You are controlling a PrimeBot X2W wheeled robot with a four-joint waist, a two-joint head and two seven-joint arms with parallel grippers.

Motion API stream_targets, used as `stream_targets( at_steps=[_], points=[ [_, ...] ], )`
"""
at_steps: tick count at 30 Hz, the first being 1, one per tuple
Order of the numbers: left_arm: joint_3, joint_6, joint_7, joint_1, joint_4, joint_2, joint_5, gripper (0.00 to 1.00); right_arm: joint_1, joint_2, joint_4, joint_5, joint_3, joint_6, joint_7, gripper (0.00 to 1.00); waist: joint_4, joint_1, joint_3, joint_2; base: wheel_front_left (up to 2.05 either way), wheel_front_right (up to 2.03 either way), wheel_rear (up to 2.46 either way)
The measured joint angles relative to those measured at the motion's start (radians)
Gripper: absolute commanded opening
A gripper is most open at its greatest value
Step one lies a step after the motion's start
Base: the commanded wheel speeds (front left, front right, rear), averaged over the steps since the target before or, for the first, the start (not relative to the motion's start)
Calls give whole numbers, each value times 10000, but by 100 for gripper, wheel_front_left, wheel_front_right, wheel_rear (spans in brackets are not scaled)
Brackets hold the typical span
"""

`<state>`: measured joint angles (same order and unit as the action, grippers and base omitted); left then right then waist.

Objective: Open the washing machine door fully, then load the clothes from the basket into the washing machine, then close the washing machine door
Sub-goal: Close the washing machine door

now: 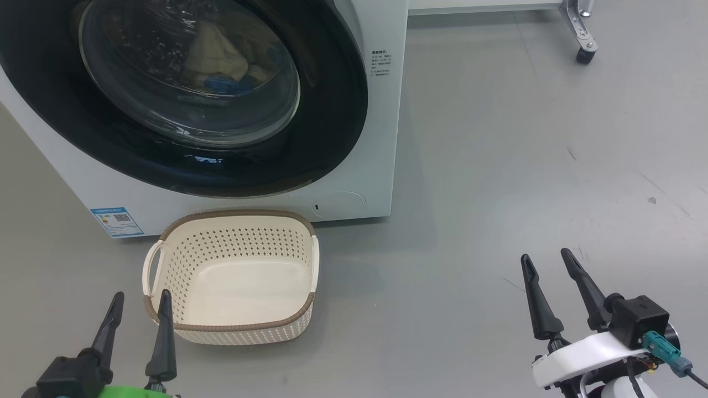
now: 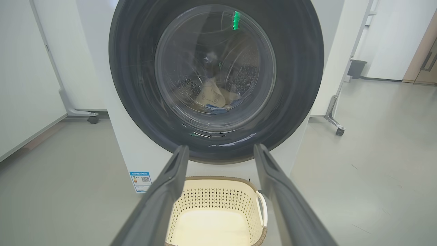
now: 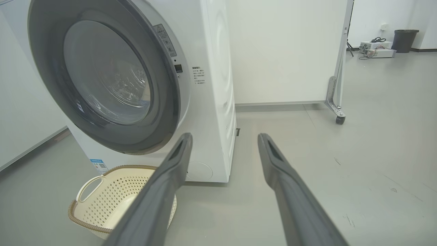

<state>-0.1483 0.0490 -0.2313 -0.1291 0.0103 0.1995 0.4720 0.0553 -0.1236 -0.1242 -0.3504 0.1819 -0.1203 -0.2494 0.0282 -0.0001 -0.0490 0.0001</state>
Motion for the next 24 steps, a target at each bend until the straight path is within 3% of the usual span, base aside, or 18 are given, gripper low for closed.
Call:
stream_targets(
  at_steps=[19, 20, 21, 22, 24],
  points=[
    [-92, 224, -77, -2, -2, -251, -249, 100, 10, 6, 75, 0, 4, 0, 0, 100, -28, 0, -33, 0, 0, 0, 0],
    [-92, 257, -77, -2, -2, -265, -249, 100, 10, 6, 82, 0, 4, 0, 0, 93, -29, 0, -32, 0, 0, 0, 0],
    [-94, 261, -77, -2, -2, -274, -249, 100, 10, 6, 92, 0, 4, 0, 0, 38, -29, 0, -33, 0, 0, 0, 0],
    [-96, 263, -79, -2, -6, -274, -249, 100, 10, 6, 96, 0, 4, 0, 0, 0, -31, 0, -35, 0, 0, 0, 0],
    [-102, 265, -79, -2, -10, -274, -255, 100, 14, 10, 100, 0, 4, 0, 0, 0, -38, 0, -43, 0, 0, 0, 0]
  ],
)
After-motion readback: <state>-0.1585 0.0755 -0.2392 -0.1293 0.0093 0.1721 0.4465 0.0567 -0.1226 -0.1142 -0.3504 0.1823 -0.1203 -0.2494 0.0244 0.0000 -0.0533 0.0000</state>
